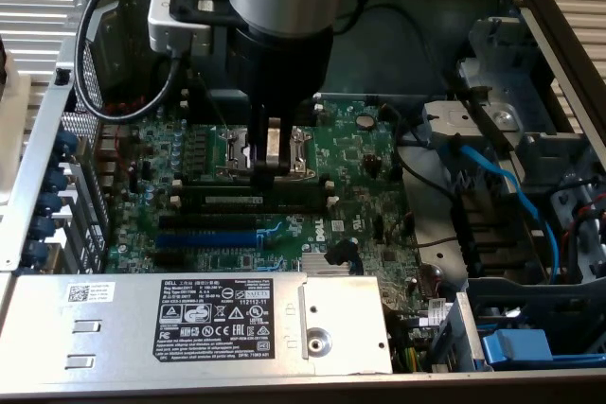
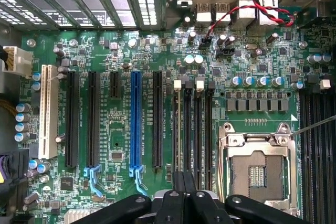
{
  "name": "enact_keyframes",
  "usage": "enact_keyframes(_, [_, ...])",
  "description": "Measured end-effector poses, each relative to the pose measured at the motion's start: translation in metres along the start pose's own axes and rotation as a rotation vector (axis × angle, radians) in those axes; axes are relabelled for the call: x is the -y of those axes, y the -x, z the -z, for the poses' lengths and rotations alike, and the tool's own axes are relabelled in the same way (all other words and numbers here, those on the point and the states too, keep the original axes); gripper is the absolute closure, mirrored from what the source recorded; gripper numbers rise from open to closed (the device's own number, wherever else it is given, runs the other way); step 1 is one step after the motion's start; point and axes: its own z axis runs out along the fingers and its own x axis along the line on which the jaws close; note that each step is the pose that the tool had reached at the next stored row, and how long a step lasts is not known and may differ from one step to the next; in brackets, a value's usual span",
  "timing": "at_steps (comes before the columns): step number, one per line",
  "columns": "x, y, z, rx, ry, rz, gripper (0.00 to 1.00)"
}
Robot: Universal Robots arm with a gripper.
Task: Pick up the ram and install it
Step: 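Press down the ram until it locks into place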
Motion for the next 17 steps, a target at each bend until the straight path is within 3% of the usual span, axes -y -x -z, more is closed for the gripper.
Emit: enact_keyframes(17, [0.0023,0.0012,-0.0014,-0.0066,-0.0001,0.018,0.90])
